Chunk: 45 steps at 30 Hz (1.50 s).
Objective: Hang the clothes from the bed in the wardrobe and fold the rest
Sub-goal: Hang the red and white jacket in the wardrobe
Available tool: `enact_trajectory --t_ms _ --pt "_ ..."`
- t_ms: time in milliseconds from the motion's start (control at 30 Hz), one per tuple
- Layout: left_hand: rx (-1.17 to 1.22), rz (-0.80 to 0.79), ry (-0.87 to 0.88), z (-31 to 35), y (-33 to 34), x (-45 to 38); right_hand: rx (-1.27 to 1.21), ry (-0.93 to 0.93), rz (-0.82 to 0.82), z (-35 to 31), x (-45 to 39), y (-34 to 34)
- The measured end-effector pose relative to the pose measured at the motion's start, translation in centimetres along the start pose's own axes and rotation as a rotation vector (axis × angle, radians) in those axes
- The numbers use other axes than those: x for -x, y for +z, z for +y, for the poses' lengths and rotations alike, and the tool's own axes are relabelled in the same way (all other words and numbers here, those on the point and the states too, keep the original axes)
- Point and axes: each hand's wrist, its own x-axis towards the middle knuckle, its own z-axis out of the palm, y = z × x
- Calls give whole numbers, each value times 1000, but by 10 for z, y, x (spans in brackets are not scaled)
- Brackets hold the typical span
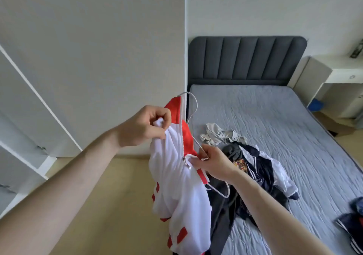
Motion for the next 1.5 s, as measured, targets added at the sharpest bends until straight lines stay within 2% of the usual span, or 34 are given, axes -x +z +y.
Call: enact_trajectory --t_ms 133,233,400,533,667,733,867,1067,1233,1367,1500 --pt "-302 173 -114 -28 -9 14 322 -153 224 -12 -5 -17" --pt "-389 306 -144 -42 -5 17 467 -199 331 -23 -8 -22" --pt "-537 495 22 -42 -4 5 673 -178 487 -39 -3 -24" --pt "-692 583 235 -30 -1 -7 616 -152 583 -48 7 -32" --pt "-742 617 286 -16 -7 -20 586 -149 699 -65 14 -41" --pt "-710 577 303 -8 -10 -27 450 -172 678 -73 12 -51" --pt "-661 406 378 8 -12 -37 125 -157 439 -91 0 -51" --pt "-701 295 395 19 -17 -57 185 -120 378 -103 -30 -19" --pt "-555 345 205 -11 -27 -58 -77 -132 382 -110 -40 -18" --pt "-438 316 82 -49 9 -39 -348 -79 362 -117 -45 -13" --pt "-181 548 -89 -79 61 -7 -467 -44 352 -119 -44 -8"
